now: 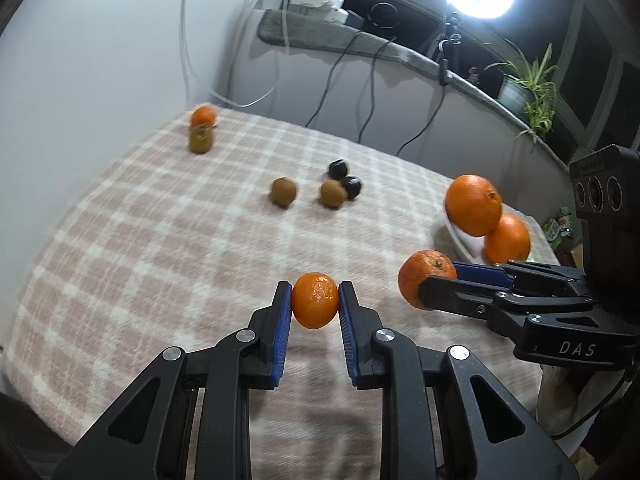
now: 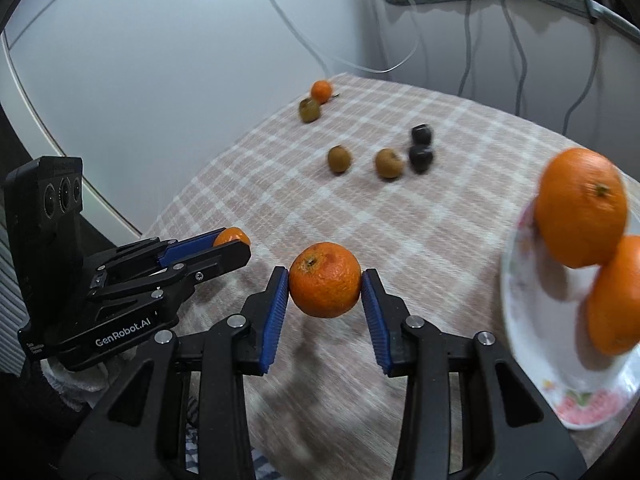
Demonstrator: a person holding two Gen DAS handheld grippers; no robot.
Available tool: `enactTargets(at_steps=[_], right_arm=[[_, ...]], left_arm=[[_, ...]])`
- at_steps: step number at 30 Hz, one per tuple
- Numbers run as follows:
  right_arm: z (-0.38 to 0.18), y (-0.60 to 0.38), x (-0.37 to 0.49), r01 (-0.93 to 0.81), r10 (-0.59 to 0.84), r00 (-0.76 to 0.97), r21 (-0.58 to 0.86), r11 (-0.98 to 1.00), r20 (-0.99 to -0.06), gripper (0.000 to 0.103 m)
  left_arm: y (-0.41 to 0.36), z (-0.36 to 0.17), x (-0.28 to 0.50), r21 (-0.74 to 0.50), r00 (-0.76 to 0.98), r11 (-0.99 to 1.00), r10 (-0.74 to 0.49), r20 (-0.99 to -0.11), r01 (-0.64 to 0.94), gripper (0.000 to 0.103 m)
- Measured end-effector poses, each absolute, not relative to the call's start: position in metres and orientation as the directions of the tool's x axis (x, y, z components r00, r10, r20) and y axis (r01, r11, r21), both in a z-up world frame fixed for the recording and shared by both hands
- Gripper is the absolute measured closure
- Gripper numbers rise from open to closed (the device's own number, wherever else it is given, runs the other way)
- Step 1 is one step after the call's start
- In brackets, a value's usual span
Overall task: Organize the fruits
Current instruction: 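Carry both held tangerines over the white plate with both grippers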
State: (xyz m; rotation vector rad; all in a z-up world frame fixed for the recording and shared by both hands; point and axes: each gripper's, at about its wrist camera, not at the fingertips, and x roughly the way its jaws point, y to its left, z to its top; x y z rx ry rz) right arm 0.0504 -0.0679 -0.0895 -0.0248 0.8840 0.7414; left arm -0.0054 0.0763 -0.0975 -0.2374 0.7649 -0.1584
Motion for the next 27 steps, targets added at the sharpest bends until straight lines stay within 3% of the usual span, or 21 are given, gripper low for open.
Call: enactTargets(at_steps=[15, 27], right_arm=[[-0.068, -0.156, 0.044, -0.452, 0.496, 0.542, 0.262, 0.853, -0.679, 0.064], [-0.077, -0.201, 0.042, -0.333, 0.393, 0.598, 0.230, 0.915, -0.699, 0.064]], left_arm=[[0.004, -0.076, 0.021, -0.245, 0.702, 0.937, -0.350, -0.620, 0.251, 0.081], [-0.056, -0.079, 0.042, -0.250, 0.626, 0.890, -0.447, -0.639, 0.381, 0.081]])
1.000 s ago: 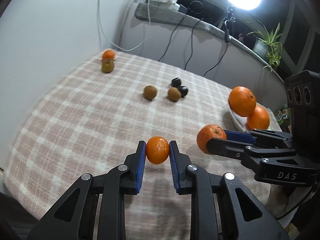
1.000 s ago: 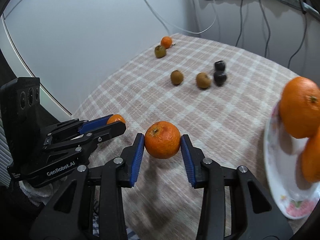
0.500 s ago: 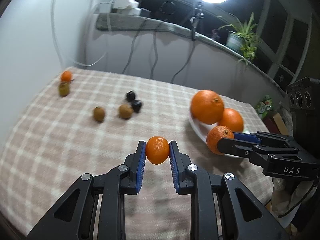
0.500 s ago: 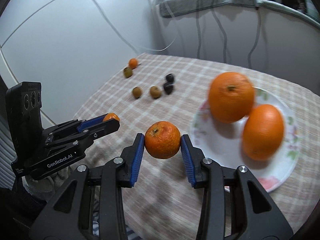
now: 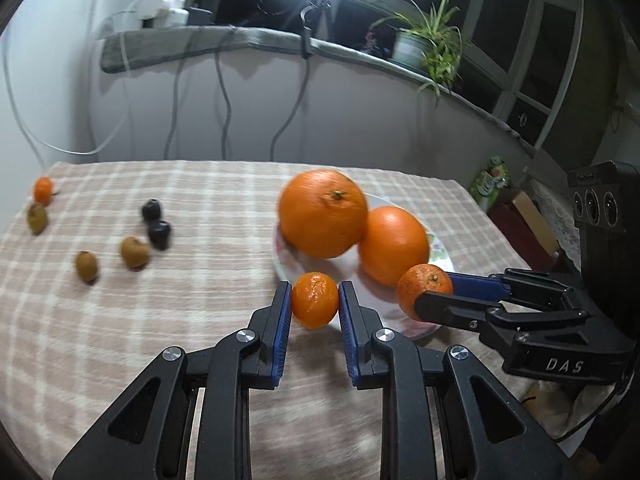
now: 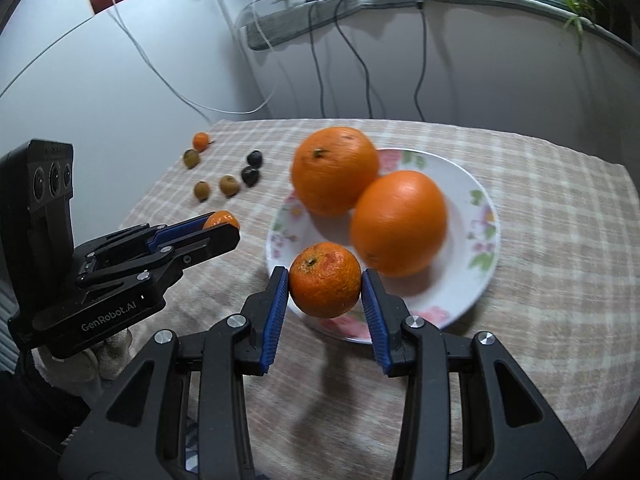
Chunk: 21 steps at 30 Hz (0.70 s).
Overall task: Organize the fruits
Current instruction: 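Carry both held tangerines over the white plate with both grippers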
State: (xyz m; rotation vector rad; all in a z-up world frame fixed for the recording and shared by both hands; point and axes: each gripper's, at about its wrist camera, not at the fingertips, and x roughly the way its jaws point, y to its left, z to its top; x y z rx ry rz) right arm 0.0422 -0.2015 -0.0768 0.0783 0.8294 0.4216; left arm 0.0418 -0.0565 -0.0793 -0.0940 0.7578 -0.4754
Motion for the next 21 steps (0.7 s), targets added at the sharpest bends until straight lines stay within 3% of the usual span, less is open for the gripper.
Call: enactTargets(at_steps=[21], right_arm=[[-0.083, -0.204, 0.041, -0.315, 0.328, 0.620, 0.157, 0.936, -0.712, 0.063]], left_arm=[[-0.083, -0.085, 0.052, -0.257, 0.568, 0.871, -0.472, -0.674, 0.419, 0.081]])
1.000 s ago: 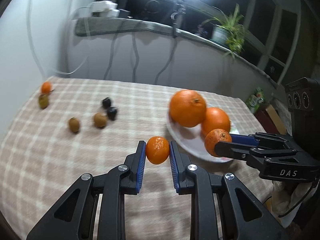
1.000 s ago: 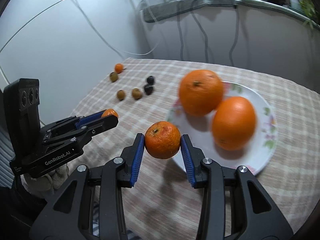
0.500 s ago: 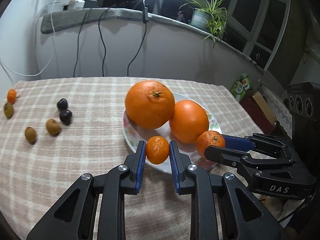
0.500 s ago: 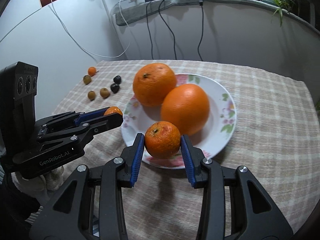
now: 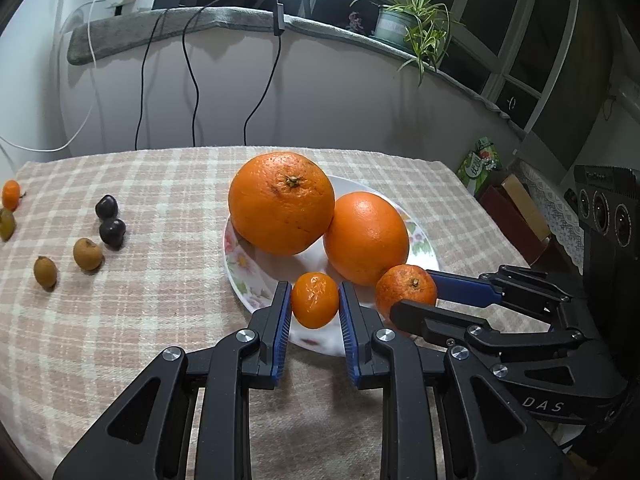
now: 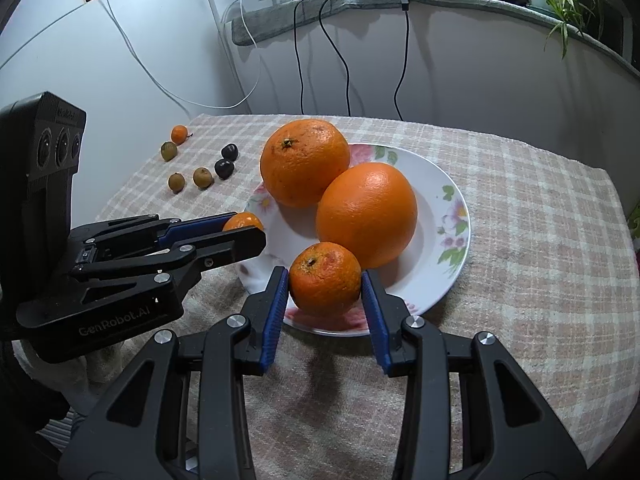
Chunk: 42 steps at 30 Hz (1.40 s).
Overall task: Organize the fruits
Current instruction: 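Carry both held tangerines over the white plate with both grippers, then lower the tangerines onto the plate and open both grippers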
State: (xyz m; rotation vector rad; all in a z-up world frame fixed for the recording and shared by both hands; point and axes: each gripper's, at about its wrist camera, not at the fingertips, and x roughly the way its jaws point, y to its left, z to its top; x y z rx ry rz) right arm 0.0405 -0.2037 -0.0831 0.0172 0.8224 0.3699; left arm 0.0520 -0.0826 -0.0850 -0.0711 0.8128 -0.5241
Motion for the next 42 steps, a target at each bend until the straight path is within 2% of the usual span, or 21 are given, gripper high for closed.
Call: enactTargets(at_steps=[2, 4, 6, 8, 10, 24, 27, 30, 34, 38, 42], right_arm=[[-0.084, -0.203, 0.040, -0.318, 0.327, 0.621, 0.153, 0.936, -0.712, 0.063], [-0.084, -0.203, 0.040, -0.318, 0.324, 0.623, 0.148, 0.937, -0.712, 0.063], [-0.083, -0.204, 0.039, -0.317, 0.325, 0.625, 0.149, 0.937, -0.710, 0.062], [-0.080, -0.205, 0.039, -0.316, 0.323, 0.634, 0.145, 0.937, -0.703, 0.052], [-0.076, -0.205, 0.038, -0.313, 0.314, 0.648, 0.133, 0.940, -0.694, 0.047], [-0.065, -0.204, 0.033, -0.308, 0.309, 0.673, 0.126, 0.943, -0.672, 0.047], [-0.062, -0.202, 0.033, -0.307, 0.308, 0.676, 0.124, 0.944, -0.669, 0.046], [-0.060, -0.200, 0.034, -0.309, 0.307, 0.683, 0.118, 0.944, -0.663, 0.040], [-0.056, -0.196, 0.034, -0.315, 0.305, 0.691, 0.107, 0.943, -0.656, 0.036], [-0.051, -0.190, 0.036, -0.322, 0.305, 0.698, 0.096, 0.942, -0.648, 0.025], [-0.048, -0.184, 0.039, -0.329, 0.309, 0.698, 0.094, 0.940, -0.646, 0.021]], left_arm=[[-0.082, -0.085, 0.052, -0.258, 0.569, 0.871, -0.472, -0.673, 0.418, 0.080], [-0.082, -0.084, 0.052, -0.254, 0.574, 0.872, -0.470, -0.670, 0.418, 0.070], [-0.082, -0.084, 0.052, -0.254, 0.576, 0.873, -0.470, -0.669, 0.417, 0.068], [-0.081, -0.083, 0.052, -0.256, 0.577, 0.873, -0.470, -0.669, 0.415, 0.068], [-0.079, -0.083, 0.052, -0.256, 0.580, 0.875, -0.467, -0.668, 0.410, 0.068], [-0.065, -0.079, 0.048, -0.247, 0.611, 0.890, -0.444, -0.655, 0.382, 0.068], [-0.061, -0.077, 0.048, -0.242, 0.622, 0.897, -0.433, -0.652, 0.370, 0.060], [-0.057, -0.073, 0.047, -0.235, 0.635, 0.901, -0.425, -0.645, 0.364, 0.060], [-0.050, -0.069, 0.045, -0.219, 0.657, 0.910, -0.408, -0.634, 0.353, 0.049], [-0.044, -0.065, 0.044, -0.207, 0.673, 0.915, -0.397, -0.625, 0.347, 0.046], [-0.036, -0.062, 0.044, -0.185, 0.693, 0.925, -0.372, -0.617, 0.332, 0.042]])
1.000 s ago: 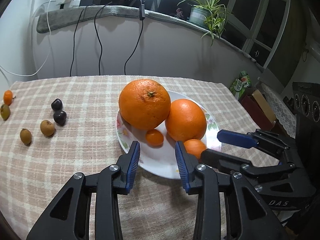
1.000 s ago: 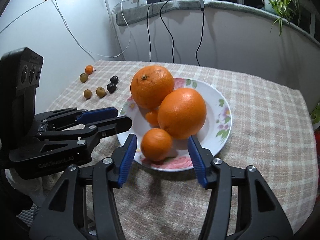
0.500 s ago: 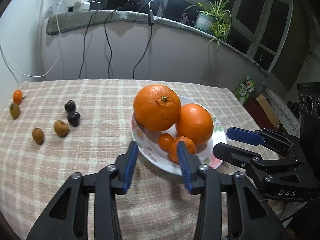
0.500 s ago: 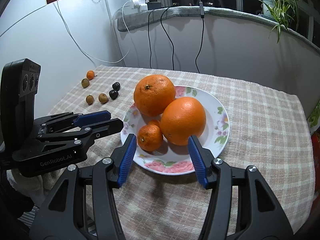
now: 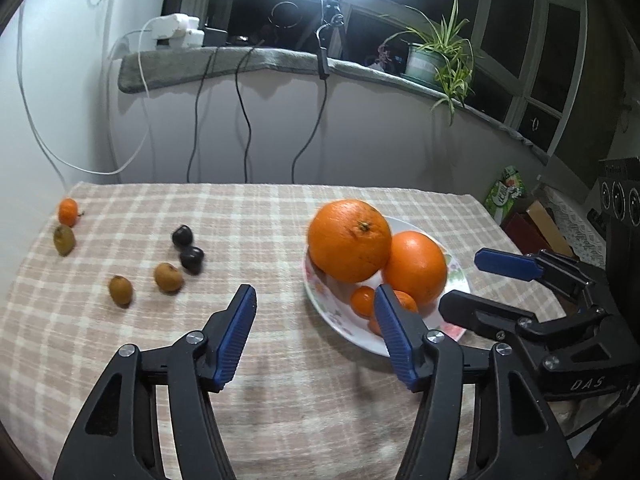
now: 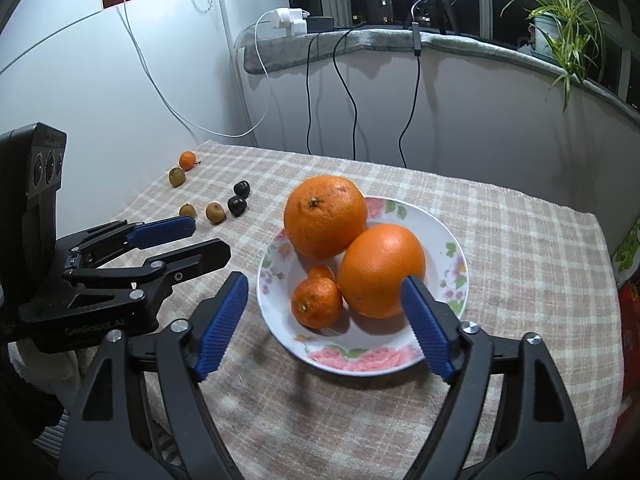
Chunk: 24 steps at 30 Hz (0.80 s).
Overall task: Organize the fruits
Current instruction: 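Lower the tangerines onto the plate and open both grippers, then move the left gripper to a brown kiwi while the right gripper reaches another kiwi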
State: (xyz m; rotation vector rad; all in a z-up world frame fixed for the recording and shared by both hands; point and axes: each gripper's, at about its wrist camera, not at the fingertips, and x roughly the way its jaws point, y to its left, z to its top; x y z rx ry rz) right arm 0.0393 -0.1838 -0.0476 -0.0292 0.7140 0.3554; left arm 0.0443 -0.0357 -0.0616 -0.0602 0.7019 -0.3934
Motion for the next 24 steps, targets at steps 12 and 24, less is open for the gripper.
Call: enactTargets(at_steps=[12, 24], right_arm=[[-0.031, -0.154, 0.061, -0.370, 0.351, 0.701, 0.105, 0.923, -0.621, 0.021], [-0.033, -0.105, 0.102, -0.434, 0.435, 0.637, 0.171, 0.885, -0.636, 0.023]], left_arm=[[0.012, -0.069, 0.053, -0.169, 0.722, 0.956, -0.292, -0.627, 0.240, 0.041], [0.076, -0.088, 0.063, -0.177, 0.724, 0.976, -0.211, -0.657, 0.123, 0.041]])
